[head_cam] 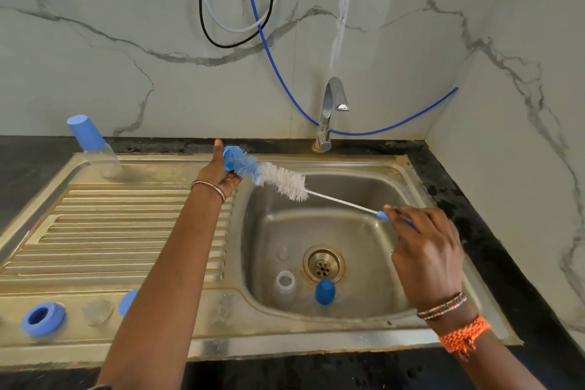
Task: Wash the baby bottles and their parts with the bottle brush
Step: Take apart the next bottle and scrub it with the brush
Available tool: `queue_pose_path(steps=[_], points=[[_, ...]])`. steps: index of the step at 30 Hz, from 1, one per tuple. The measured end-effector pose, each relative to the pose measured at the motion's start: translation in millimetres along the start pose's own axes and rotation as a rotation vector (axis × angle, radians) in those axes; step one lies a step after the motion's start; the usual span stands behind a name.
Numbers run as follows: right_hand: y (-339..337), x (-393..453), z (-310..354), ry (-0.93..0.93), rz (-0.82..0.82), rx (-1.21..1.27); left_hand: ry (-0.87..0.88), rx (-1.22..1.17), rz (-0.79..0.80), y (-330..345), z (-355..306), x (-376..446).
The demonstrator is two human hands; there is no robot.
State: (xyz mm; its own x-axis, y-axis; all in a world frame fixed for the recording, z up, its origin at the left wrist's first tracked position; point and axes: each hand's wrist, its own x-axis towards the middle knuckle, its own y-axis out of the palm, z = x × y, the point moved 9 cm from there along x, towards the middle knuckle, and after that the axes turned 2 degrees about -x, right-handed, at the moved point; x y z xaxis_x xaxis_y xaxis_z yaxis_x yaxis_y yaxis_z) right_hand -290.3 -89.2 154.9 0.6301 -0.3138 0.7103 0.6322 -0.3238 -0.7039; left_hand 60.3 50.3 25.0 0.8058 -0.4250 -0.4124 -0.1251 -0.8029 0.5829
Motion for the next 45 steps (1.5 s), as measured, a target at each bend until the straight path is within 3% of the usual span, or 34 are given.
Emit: queue_pose_path(steps=[7, 10, 14, 16, 18, 21, 22, 23, 26, 28, 30, 33, 34, 35, 38, 41, 43, 45], points=[[3.9, 8.2, -2.2, 0.102, 0.201, 0.133, 0.018, 0.04, -0.069, -9.8, 2.2, -2.4], [2.8, 10.6, 5.1, 0.044, 0.246, 0.107, 0.032, 0.032, -0.033, -3.5, 4.4, -4.6], [-19.1, 15.0, 17.9, -0.075, 0.033, 0.044, 0.046, 0.102, -0.071, -6.0, 5.1, -5.4], [-24.1, 16.7, 13.5, -0.023, -0.036, 0.066, 0.032, 0.11, -0.063, -4.4, 8.9, -4.6], [-8.0, 18.1, 0.4, 0.158, 0.108, 0.181, 0.032, 0.082, -0.029, 1.6, 8.5, -6.4], [40.0, 5.1, -12.2, 0.443, 0.567, 0.575, 0.045, 0.04, 0.067, 13.2, 4.4, -7.5], [47.0, -0.8, -11.8, 0.471, 0.648, 0.609, 0.042, 0.03, 0.079, 15.3, 3.4, -10.0], [46.8, -1.2, -11.4, 0.447, 0.64, 0.561, 0.036, 0.023, 0.081, 16.2, 3.4, -11.9], [11.2, 13.0, -6.3, 0.22, 0.275, 0.166, 0.014, 0.005, 0.056, 13.5, 7.8, -16.1], [-5.1, 17.3, 2.7, 0.093, 0.096, 0.115, 0.011, 0.003, 0.032, 11.7, 10.8, -17.1], [5.2, 20.2, -3.3, 0.205, 0.222, 0.263, 0.021, -0.038, 0.044, 13.9, 10.5, -18.1], [59.7, -5.0, -10.2, 0.621, 0.784, 0.739, 0.042, -0.084, 0.139, 24.3, 6.8, -22.8], [66.4, -12.4, -9.7, 0.645, 0.866, 0.77, 0.055, -0.09, 0.159, 25.2, 6.2, -22.7], [67.2, -11.2, -10.2, 0.597, 0.847, 0.731, 0.067, -0.092, 0.18, 25.4, 5.6, -22.6], [36.2, 7.4, -15.6, 0.349, 0.457, 0.436, 0.08, -0.097, 0.215, 25.1, 2.0, -25.1], [21.5, 10.4, -12.2, 0.242, 0.248, 0.331, 0.002, -0.076, 0.173, 25.8, 6.9, -28.6], [19.9, 9.3, -7.4, 0.204, 0.23, 0.327, -0.019, -0.11, 0.137, 23.7, 7.8, -30.8], [42.5, 2.1, -16.1, 0.448, 0.48, 0.557, -0.024, -0.192, 0.179, 26.2, 5.9, -34.0]])
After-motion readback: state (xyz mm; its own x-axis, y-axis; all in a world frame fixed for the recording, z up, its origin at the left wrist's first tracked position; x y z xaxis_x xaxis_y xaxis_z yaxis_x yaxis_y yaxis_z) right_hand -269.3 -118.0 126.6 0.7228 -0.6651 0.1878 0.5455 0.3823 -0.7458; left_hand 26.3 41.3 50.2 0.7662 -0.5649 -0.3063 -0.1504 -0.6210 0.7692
